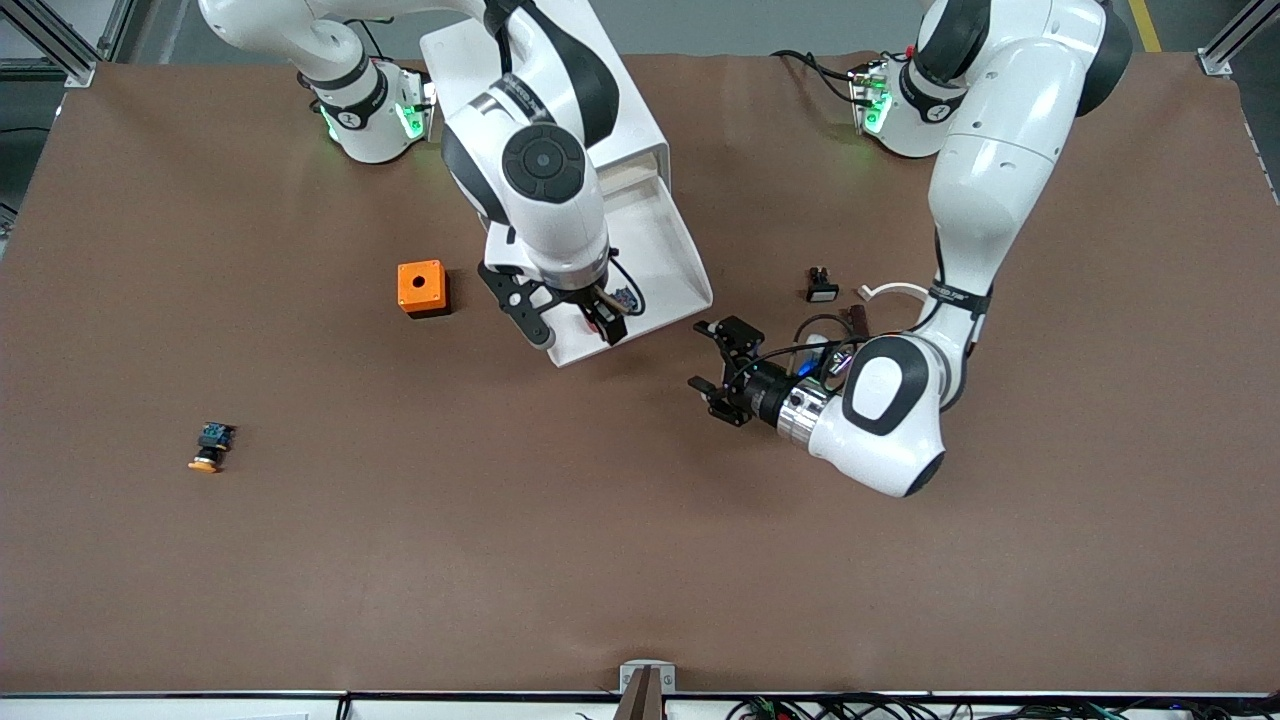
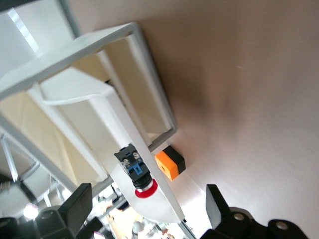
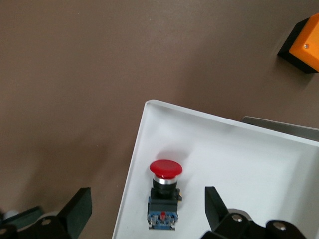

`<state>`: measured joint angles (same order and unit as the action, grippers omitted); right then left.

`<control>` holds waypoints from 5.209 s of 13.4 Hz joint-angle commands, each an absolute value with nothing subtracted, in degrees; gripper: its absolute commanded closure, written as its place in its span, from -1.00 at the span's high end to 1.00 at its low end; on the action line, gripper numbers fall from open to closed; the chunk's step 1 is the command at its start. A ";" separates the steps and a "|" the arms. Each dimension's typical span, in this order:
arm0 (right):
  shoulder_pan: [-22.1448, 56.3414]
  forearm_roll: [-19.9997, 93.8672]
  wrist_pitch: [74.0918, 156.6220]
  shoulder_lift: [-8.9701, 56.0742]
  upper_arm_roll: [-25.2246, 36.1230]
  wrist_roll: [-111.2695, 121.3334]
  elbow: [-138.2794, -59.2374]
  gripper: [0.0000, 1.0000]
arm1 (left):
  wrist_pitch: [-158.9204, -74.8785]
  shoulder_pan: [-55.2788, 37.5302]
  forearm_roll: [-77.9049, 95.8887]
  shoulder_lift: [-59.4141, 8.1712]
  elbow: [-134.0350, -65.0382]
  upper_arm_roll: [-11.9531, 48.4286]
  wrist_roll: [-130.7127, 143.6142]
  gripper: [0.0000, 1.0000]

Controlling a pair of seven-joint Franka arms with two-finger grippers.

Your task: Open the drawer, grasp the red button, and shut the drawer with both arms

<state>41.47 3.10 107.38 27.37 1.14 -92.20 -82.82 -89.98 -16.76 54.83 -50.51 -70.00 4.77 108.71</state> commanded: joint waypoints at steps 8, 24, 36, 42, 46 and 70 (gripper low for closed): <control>42.89 2.99 107.31 32.87 0.88 -93.43 -80.16 1.00 | -89.21 -16.70 33.43 -44.40 -68.82 -0.26 68.07 1.00; 45.61 2.90 107.31 35.07 0.62 -90.62 -80.60 -0.81 | -90.09 -20.39 8.44 -37.53 -69.35 0.18 43.51 1.00; 25.34 6.33 83.42 29.89 1.14 -53.06 -66.53 -0.81 | -111.42 -29.69 5.19 -38.23 -73.74 1.41 44.30 1.00; 7.22 -0.08 86.29 29.09 1.14 -9.10 -71.09 -0.80 | -119.44 -34.36 5.10 -40.52 -77.24 1.49 46.57 1.00; 3.52 -5.88 94.98 28.92 1.14 0.95 -78.82 -0.81 | -119.71 -36.91 6.15 -40.52 -79.37 2.02 51.13 1.00; -4.22 -10.11 123.84 42.89 1.05 6.94 -88.59 -0.74 | -115.14 -51.15 14.04 -41.22 -82.00 8.70 74.88 1.00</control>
